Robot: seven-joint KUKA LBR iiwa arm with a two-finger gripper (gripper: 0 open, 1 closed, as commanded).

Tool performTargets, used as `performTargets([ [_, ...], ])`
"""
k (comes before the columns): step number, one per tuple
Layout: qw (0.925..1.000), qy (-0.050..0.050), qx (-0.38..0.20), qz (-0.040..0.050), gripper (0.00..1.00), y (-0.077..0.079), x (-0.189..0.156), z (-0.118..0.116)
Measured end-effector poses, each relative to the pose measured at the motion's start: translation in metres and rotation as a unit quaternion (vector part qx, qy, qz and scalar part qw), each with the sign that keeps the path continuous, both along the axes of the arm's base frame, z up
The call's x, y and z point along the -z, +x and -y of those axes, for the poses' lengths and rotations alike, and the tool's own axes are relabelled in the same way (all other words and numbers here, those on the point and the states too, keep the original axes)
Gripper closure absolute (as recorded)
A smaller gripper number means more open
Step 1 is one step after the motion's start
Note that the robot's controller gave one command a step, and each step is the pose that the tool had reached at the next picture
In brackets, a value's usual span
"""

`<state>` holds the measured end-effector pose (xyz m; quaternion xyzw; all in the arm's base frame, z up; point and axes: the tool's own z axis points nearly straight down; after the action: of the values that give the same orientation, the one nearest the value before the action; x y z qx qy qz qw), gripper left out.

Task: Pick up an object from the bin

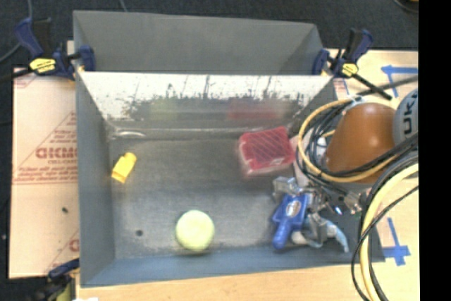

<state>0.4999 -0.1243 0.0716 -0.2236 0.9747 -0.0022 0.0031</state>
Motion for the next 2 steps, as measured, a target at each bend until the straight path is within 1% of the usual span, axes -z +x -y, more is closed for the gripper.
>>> performTargets([
  [1, 0.9965, -0.003, -0.083, -0.0008, 1.00, 0.0046, -0.0027, -0.0290],
  [2, 0.9966, -0.002, -0.083, -0.0007, 1.00, 0.0046, -0.0027, -0.0288],
])
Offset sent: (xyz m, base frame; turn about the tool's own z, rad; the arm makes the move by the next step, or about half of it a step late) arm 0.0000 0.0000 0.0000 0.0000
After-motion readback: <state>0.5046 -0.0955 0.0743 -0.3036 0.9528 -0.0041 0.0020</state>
